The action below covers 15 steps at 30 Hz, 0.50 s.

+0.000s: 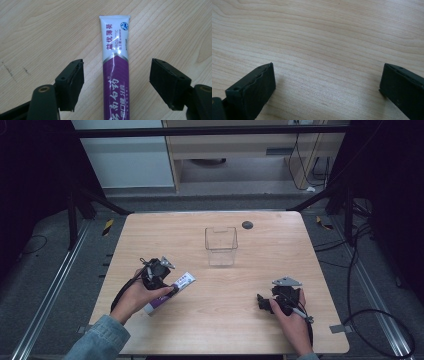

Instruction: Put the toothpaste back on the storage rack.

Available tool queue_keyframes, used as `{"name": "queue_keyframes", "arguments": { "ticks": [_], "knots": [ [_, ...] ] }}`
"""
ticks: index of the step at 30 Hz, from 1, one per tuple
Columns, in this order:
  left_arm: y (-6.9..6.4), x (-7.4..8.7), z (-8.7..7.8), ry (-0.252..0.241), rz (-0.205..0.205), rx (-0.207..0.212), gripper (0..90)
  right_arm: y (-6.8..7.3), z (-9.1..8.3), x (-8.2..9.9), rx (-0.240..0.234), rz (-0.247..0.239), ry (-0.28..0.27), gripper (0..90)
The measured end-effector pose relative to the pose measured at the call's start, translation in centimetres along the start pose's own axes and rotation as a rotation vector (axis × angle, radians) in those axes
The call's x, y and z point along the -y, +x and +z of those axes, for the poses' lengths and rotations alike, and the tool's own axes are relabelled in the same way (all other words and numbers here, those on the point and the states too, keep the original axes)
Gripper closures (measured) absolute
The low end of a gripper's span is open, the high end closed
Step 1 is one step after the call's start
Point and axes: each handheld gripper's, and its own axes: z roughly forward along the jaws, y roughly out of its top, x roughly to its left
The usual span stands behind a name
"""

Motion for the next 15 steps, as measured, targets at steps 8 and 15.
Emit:
{"name": "queue_keyframes", "arguments": {
  "ticks": [8,15],
  "knots": [
    [-0.1,-0.6,0.6,0.011,0.010,0.014,43.8,0.0,0.0,0.0,0.001,-0.003,0.000,0.3],
    [0.0,-1.0,1.5,0.035,0.008,0.018,46.1,0.0,0.0,0.0,0.001,-0.001,0.001,0.4]
  ]
}}
